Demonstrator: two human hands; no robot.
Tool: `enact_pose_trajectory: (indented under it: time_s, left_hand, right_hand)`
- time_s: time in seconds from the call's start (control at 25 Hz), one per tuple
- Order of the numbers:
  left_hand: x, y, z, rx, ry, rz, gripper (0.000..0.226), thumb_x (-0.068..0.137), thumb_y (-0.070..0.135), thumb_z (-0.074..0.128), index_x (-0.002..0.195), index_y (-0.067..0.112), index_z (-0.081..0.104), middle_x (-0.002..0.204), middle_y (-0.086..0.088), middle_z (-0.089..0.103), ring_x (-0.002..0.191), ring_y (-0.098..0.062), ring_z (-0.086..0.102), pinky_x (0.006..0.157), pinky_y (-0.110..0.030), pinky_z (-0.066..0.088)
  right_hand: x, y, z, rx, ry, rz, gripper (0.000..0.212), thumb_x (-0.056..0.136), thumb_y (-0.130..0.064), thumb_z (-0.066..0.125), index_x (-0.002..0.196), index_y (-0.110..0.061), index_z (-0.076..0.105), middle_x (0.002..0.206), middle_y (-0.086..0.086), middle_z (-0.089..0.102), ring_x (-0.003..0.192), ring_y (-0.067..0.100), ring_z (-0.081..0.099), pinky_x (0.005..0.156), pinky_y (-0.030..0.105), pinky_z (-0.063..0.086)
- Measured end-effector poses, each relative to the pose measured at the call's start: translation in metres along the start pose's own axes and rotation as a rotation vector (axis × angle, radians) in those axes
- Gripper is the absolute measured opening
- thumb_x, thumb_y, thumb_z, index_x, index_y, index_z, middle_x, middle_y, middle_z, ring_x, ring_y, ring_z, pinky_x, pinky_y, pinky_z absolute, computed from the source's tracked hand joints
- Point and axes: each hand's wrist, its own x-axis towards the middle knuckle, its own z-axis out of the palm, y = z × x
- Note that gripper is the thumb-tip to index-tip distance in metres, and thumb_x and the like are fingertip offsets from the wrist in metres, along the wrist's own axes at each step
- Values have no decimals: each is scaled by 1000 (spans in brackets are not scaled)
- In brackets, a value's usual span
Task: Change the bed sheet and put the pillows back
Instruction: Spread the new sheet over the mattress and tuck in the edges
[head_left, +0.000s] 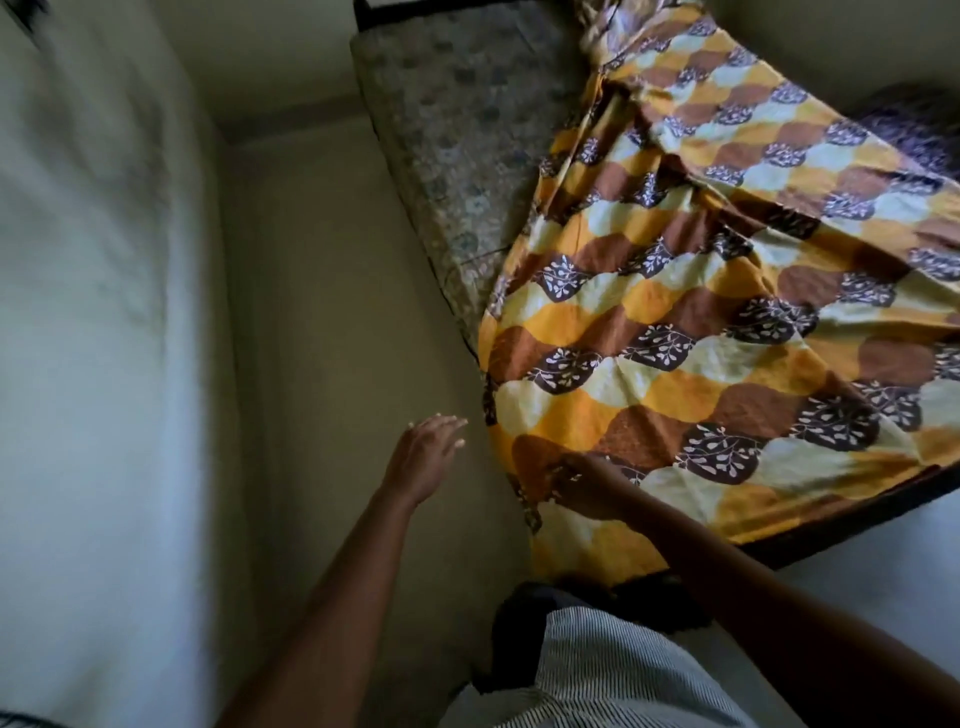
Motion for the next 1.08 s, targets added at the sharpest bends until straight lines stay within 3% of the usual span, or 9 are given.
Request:
enact_pose_trajectory:
  time_s: [0.16,0.24,0.32,0.4,0.52,0.76,0.88,1.0,1.08]
  left_hand:
    - [31,-17,-20,-120,18,-43,35,95,18,49,129,14,55,135,-6,53,125,-21,47,103,-27,34]
    - [66,-28,-37,-148,16,-39,33,95,17,50,127,14,56,134,-5,54,123,-21,49,100,-24,36]
    - [115,-43,-57,-149,15,-18,33,94,18,50,126,16,57,133,-5,55,121,-21,51,98,-25,38]
    - [171,-57,-79,-108,-14,19,32,95,19,50,126,16,57,132,-5,55,120,-22,52,97,-27,40]
    - [257,-73,-111,18,-156,92,32,95,18,48,126,15,57,131,-7,55,121,-23,50,98,-28,39]
    - [397,-94,-136,115,-308,158,34,95,19,49,127,12,55,130,-12,54,122,-27,48,101,-31,38]
    - [454,-96,-132,132,-443,154,34,95,19,48,129,13,53,133,-11,51,127,-27,44,103,-29,34]
    - [527,-92,-125,171,-508,237,36,96,21,47,131,15,51,138,-10,47,129,-25,40,104,-29,31]
    - [574,-87,-122,205,-515,332,35,96,20,48,130,16,52,138,-9,47,129,-24,40,104,-29,31]
  right_hand:
    - [40,-18,-38,189,109,34,23,94,-8,48,112,-16,59,92,1,63,65,4,57,57,14,45]
    - [74,-30,-58,261,149,32,22,96,-4,40,108,-9,59,79,1,61,50,3,58,45,11,39]
    - [117,-41,-81,331,252,27,23,96,-1,40,107,-2,61,74,1,61,48,4,57,40,10,37]
    - [158,-55,-102,401,319,38,23,97,-6,43,107,-10,63,80,0,64,57,7,58,43,11,42]
    - [219,-75,-134,500,350,87,25,98,-11,44,116,-7,61,88,4,64,52,2,57,47,13,39]
    - [308,-109,-184,627,403,191,25,96,-13,49,116,-3,61,75,5,60,53,5,54,46,12,38]
    - [344,-116,-205,596,470,210,22,92,-15,56,110,-5,66,67,-5,58,46,-1,51,45,12,39]
    - [385,-117,-226,609,524,291,22,91,-20,59,108,-9,67,76,-2,62,42,-7,52,43,7,36]
    - [412,-120,-239,636,580,342,23,90,-20,61,109,-8,67,88,2,67,54,-2,55,50,11,39]
